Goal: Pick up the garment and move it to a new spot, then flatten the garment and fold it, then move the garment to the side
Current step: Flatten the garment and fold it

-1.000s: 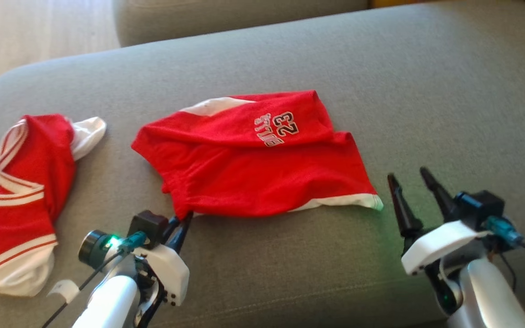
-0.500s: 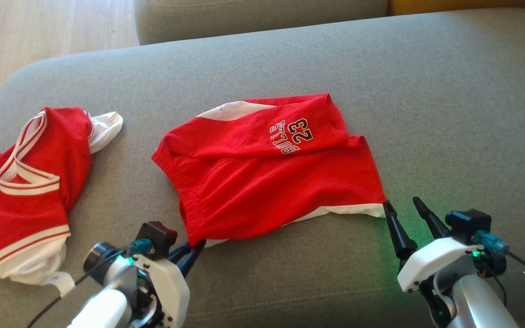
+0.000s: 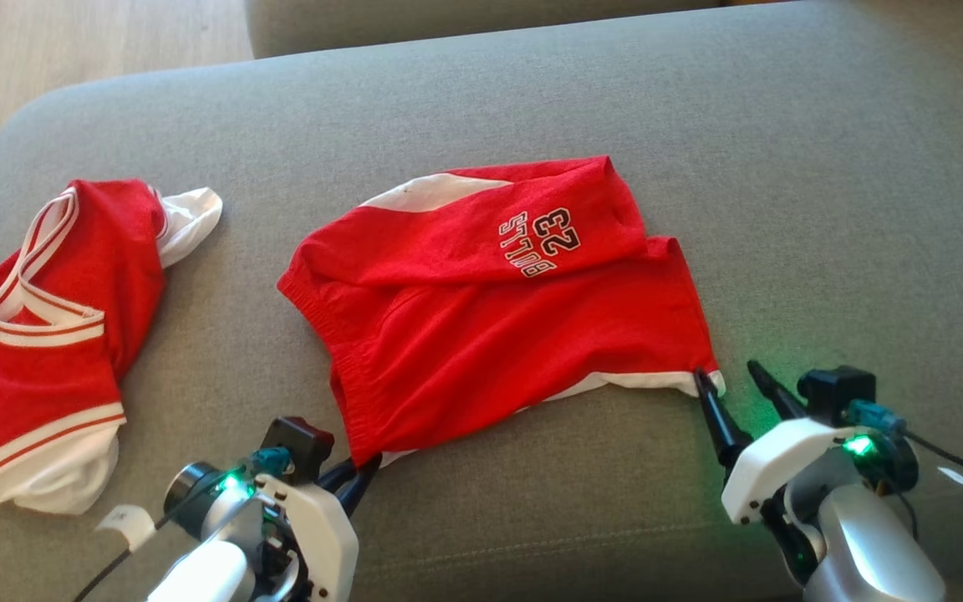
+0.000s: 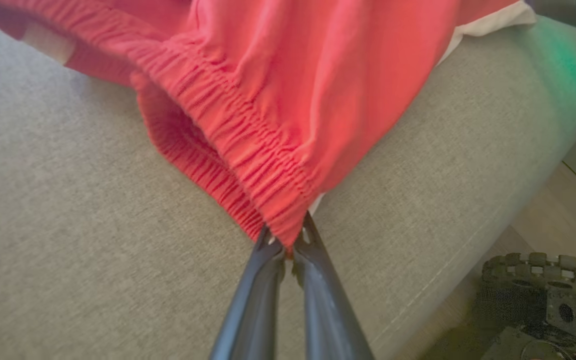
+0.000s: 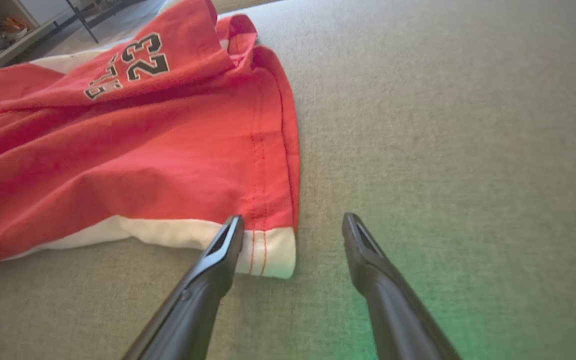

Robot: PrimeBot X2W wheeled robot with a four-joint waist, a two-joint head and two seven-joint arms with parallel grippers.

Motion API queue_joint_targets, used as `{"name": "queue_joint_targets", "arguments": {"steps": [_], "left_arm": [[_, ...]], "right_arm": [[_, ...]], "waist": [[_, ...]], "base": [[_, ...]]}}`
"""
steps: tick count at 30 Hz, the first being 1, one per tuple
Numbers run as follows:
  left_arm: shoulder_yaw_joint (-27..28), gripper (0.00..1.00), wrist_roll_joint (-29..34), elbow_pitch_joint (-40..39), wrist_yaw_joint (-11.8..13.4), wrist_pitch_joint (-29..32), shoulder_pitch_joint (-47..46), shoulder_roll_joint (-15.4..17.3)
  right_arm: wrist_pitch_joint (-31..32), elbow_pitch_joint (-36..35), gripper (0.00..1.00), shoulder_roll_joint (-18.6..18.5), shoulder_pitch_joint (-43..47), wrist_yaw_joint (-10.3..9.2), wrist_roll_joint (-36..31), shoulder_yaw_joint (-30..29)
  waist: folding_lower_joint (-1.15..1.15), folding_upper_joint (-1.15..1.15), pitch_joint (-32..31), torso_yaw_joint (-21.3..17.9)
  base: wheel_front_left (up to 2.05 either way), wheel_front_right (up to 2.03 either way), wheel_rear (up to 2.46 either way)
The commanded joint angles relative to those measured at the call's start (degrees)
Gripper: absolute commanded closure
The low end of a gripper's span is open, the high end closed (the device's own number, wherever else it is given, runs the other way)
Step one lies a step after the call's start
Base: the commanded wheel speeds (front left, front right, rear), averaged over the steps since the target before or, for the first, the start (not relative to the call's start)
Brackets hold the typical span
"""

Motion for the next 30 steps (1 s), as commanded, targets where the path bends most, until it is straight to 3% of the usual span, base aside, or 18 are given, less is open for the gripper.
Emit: {"name": "queue_joint_targets", "arguments": {"steps": [1,13,15,23,30], "left_arm": [[1.91,1.00,0.56,-1.12,0.34,-0.72,-3.05,0.84],[1.29,1.00,0.80,2.52,1.28,-2.73,-3.95,-0.41],[1.25,1.00,0.88,2.99,1.37,-2.93,-4.22,-0.33],[1.61,1.00,0.64,3.24,1.87,-3.41,-4.73,0.49],[3.56,1.00,0.06,-0.25,2.87,-4.78,-5.62,2.36]], "right_arm": [[0.00,-1.03,0.00,0.13,-1.98,-0.02,0.43,1.53],[-0.08,4.60,0.00,0.13,-4.04,-0.02,2.63,3.48],[0.02,5.23,1.00,0.13,-4.40,-0.02,3.17,4.61],[-2.21,4.47,1.00,0.13,-5.41,-0.02,3.79,5.06],[-3.56,-1.89,1.00,0.13,-6.47,-0.02,0.57,2.56]], "waist": [[0.00,0.00,0.04,0.13],[0.00,0.00,0.33,1.01],[0.00,0.00,0.34,1.07],[0.00,0.00,-0.40,0.91],[0.00,0.00,-2.05,0.45]], "base": [[0.00,0.00,0.00],[0.00,0.00,0.00],[0.00,0.00,0.00],[0.00,0.00,0.00],[0.00,0.00,0.00]]}}
